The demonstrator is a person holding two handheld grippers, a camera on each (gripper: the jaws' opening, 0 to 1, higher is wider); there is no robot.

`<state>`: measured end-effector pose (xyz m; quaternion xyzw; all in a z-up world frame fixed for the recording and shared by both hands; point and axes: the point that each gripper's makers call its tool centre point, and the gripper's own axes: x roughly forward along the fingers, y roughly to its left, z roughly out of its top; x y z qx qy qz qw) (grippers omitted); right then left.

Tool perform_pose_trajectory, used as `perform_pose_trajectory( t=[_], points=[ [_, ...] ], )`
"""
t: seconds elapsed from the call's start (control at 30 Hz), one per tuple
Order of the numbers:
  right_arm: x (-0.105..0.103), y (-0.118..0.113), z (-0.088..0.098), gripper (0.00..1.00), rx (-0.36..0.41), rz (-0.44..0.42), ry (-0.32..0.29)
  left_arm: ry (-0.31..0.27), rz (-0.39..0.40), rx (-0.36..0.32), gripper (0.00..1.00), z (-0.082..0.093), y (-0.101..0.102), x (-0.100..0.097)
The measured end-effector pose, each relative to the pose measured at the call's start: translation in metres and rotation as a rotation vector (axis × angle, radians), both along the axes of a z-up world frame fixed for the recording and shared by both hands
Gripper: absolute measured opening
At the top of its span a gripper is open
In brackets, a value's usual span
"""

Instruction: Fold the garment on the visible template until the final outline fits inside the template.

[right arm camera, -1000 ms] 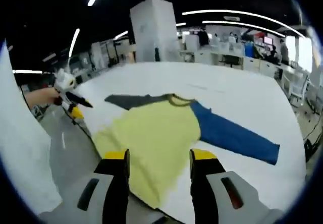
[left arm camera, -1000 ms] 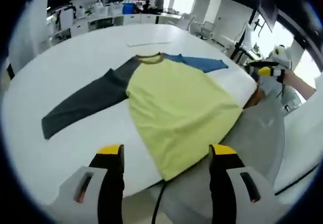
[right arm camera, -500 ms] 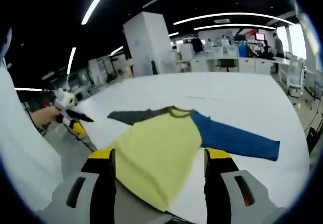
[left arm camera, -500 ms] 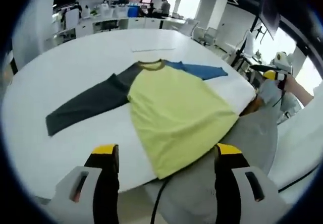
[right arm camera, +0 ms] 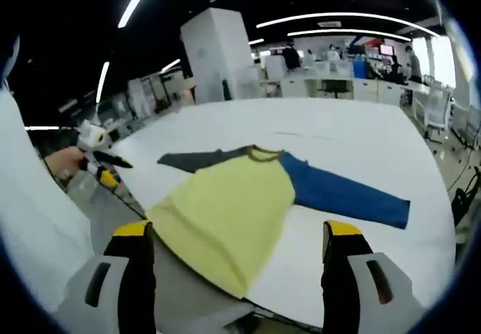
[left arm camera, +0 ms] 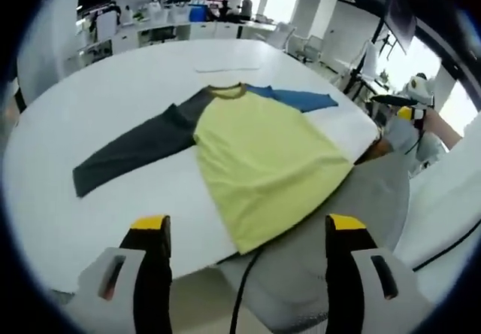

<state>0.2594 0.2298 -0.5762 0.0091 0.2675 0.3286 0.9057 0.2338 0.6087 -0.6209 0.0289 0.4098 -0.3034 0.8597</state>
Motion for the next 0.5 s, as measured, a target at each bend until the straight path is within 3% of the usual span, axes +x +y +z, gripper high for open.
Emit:
perform_pose_trajectory(
  t=[0.1,0.5],
  points=[
    [-0.007,0.002,0.002,0.99,-0.004,0.019,0.008,0.002,-0.017,0.011,0.86,0.003,0.001,-0.003],
    [-0.03,-0.003,-0.005,1.0,-0.099,0.029,0.056,0.014,-0.034,0.059,0.97,0.023,0.019,-0.017]
  ],
)
